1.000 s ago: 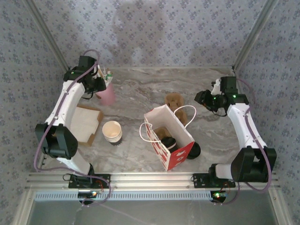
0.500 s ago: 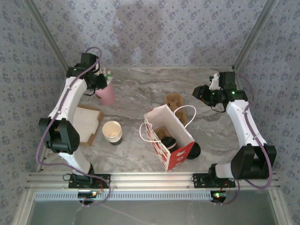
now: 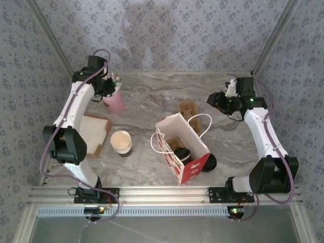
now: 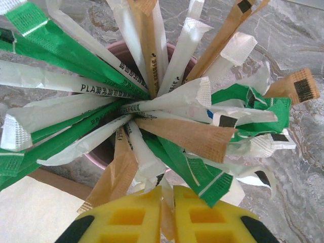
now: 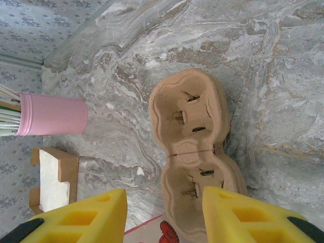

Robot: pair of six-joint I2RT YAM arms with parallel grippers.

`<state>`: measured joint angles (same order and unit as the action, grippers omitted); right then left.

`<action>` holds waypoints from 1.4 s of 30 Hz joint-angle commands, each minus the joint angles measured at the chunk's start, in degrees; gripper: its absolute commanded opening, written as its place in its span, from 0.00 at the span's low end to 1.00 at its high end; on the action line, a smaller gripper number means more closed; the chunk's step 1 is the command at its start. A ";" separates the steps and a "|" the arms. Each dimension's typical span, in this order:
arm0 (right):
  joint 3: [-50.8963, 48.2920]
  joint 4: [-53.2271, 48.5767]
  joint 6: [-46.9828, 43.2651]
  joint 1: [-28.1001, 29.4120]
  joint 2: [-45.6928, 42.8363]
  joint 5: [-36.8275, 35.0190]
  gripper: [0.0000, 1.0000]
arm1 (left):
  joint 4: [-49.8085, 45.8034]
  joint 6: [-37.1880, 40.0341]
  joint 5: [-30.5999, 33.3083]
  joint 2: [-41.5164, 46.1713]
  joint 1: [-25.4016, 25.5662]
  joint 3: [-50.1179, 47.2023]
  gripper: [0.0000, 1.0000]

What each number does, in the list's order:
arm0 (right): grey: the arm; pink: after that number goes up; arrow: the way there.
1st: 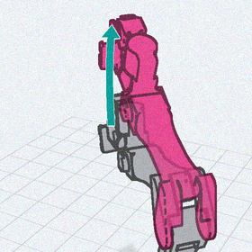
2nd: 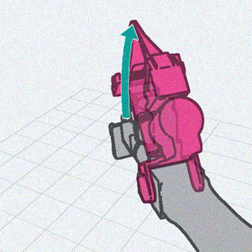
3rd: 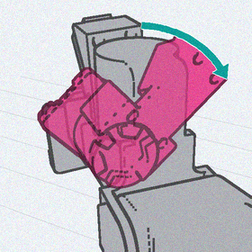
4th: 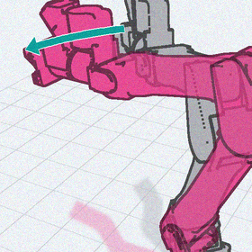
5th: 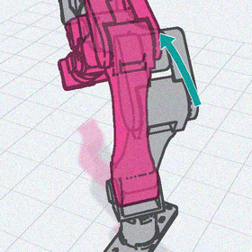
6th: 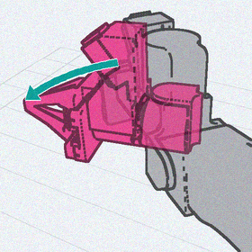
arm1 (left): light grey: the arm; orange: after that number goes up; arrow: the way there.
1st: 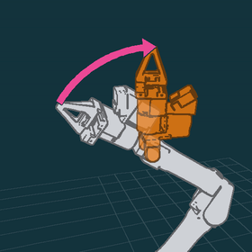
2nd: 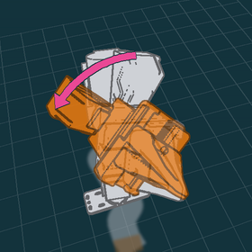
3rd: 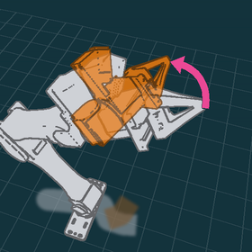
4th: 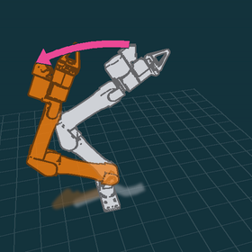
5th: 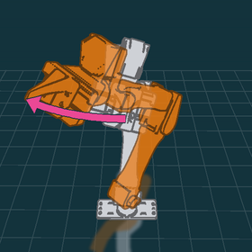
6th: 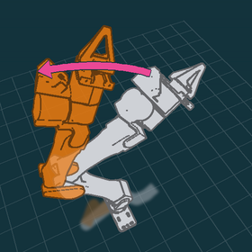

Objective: Pack the takeout coffee

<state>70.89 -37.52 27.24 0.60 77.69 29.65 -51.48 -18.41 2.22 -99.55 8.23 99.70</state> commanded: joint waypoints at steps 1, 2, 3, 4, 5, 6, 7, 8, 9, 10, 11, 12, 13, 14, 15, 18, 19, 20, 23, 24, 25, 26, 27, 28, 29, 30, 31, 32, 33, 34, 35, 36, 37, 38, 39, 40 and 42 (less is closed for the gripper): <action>2.43 -0.94 -0.04 0.37 -0.24 1.55 0.45 | -0.92 0.31 -0.08 0.70 -0.31 0.90 0.08; 2.50 -1.10 -0.03 0.37 -0.31 1.55 0.45 | -1.02 0.31 -0.15 1.04 -0.31 0.82 0.07; 2.58 -1.15 -0.02 0.34 -0.42 1.63 0.45 | -1.27 0.28 -0.20 1.26 -0.25 0.76 0.07; 2.76 -1.28 0.00 0.49 -0.60 1.58 0.45 | -1.56 0.31 -0.13 1.57 -0.27 0.87 0.07; 2.84 -1.42 0.11 0.48 -0.77 1.48 0.45 | -1.91 0.31 -0.20 1.79 -0.21 1.01 0.06; 2.87 -1.51 0.13 0.54 -0.95 1.46 0.45 | -2.24 0.40 -0.29 2.19 -0.22 1.11 0.06; 2.99 -1.46 0.13 0.63 -1.11 1.45 0.45 | -2.51 0.44 -0.39 2.48 -0.23 1.15 0.05; 3.10 -1.66 0.17 0.71 -1.35 1.34 0.45 | -2.83 0.47 -0.67 2.99 -0.16 1.24 0.04; 3.30 -1.88 0.18 0.85 -1.59 1.24 0.45 | -3.20 0.47 -0.94 3.40 -0.16 1.29 0.04; 3.43 -1.95 0.25 0.86 -1.81 1.14 0.45 | -3.46 0.45 -0.94 3.82 -0.14 1.29 0.04; 3.57 -2.12 0.26 0.93 -2.07 1.09 0.45 | -3.77 0.42 -0.98 4.45 -0.12 1.33 0.04; 3.80 -2.33 0.26 0.97 -2.30 1.11 0.46 | -3.96 0.40 -1.16 5.07 -0.13 1.12 0.04; 4.00 -2.58 0.25 1.02 -2.43 1.03 0.46 | -4.06 0.31 -1.33 5.70 -0.14 1.06 0.04; 4.13 -2.69 0.35 1.15 -2.71 1.03 0.46 | -4.22 0.16 -1.63 6.38 -0.09 0.94 0.04; 4.42 -2.92 0.35 1.19 -2.82 0.90 0.46 | -4.25 0.13 -2.09 7.00 -0.09 0.85 0.05; 5.25 -3.52 0.41 1.49 -3.47 0.73 0.47 | -4.58 -0.13 -2.94 8.67 -0.09 0.89 0.05; 5.45 -3.68 0.52 1.51 -3.67 0.60 0.47 | -4.68 -0.07 -3.09 9.11 -0.10 0.98 0.05; 5.66 -3.83 0.66 1.59 -3.89 0.46 0.48 | -4.76 -0.13 -3.33 9.62 -0.08 0.93 0.04; 6.38 -4.29 1.20 1.86 -4.51 0.32 0.48 | -5.11 -0.43 -4.68 11.14 -0.09 1.44 0.04; 6.61 -4.47 1.40 1.94 -4.74 0.32 0.49 | -5.18 -0.54 -5.10 11.71 -0.12 1.58 0.04; 6.82 -4.49 1.58 1.99 -4.92 0.17 0.49 | -5.39 -0.60 -5.60 12.26 -0.12 1.79 0.05; 7.08 -4.74 1.83 2.04 -5.05 0.07 0.49 | -5.46 -0.58 -6.06 12.89 -0.11 2.05 0.04; 7.30 -4.84 1.85 2.20 -5.19 0.12 0.50 | -5.61 -0.57 -6.25 13.45 -0.12 2.29 0.05; 7.40 -4.91 1.93 2.26 -5.26 -0.02 0.50 | -5.69 -0.58 -6.26 13.85 -0.14 2.49 0.05; 7.44 -5.02 1.98 2.31 -5.36 0.00 0.50 | -5.81 -0.36 -5.87 14.11 -0.10 2.60 0.05; 7.42 -5.08 2.01 2.46 -5.41 0.00 0.50 | -5.97 -0.30 -5.09 14.13 -0.14 2.68 0.05; 7.40 -5.03 2.02 2.56 -5.36 0.06 0.50 | -5.96 0.03 -4.58 13.90 -0.11 2.61 0.04; 7.20 -4.93 2.02 2.59 -5.43 0.03 0.50 | -5.83 0.38 -4.21 13.49 -0.08 2.44 0.04; 6.97 -4.85 2.02 2.70 -5.50 0.06 0.50 | -5.71 0.70 -3.93 12.81 -0.13 2.00 0.04; 6.77 -4.83 1.98 2.79 -5.46 0.05 0.50 | -5.50 0.81 -3.81 12.22 -0.14 1.55 0.04; 6.59 -4.71 1.98 2.84 -5.49 0.01 0.50 | -5.30 0.99 -3.65 11.55 -0.10 1.04 0.04; 6.42 -4.68 2.02 2.88 -5.44 0.05 0.50 | -4.86 1.05 -3.42 10.90 -0.12 0.30 0.04; 6.26 -4.66 1.97 2.93 -5.39 0.00 0.50 | -4.40 1.18 -3.20 10.38 -0.17 -0.36 0.04; 6.14 -4.66 1.88 2.94 -5.36 0.06 0.50 | -3.80 1.09 -2.96 9.87 -0.26 -1.02 0.04; 6.11 -4.67 1.83 3.02 -5.28 0.10 0.50 | -3.32 1.00 -2.83 9.41 -0.39 -1.55 0.04; 6.06 -4.66 1.82 3.07 -5.18 0.06 0.50 | -3.06 0.85 -2.80 9.01 -0.49 -1.77 0.04; 6.16 -4.76 1.76 3.08 -4.92 0.19 0.50 | -2.65 0.60 -2.83 8.29 -0.57 -1.79 0.07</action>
<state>76.44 -41.41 28.75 3.33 73.36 29.80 -55.09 -18.44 -1.61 -90.13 8.16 98.39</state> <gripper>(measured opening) 0.499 0.057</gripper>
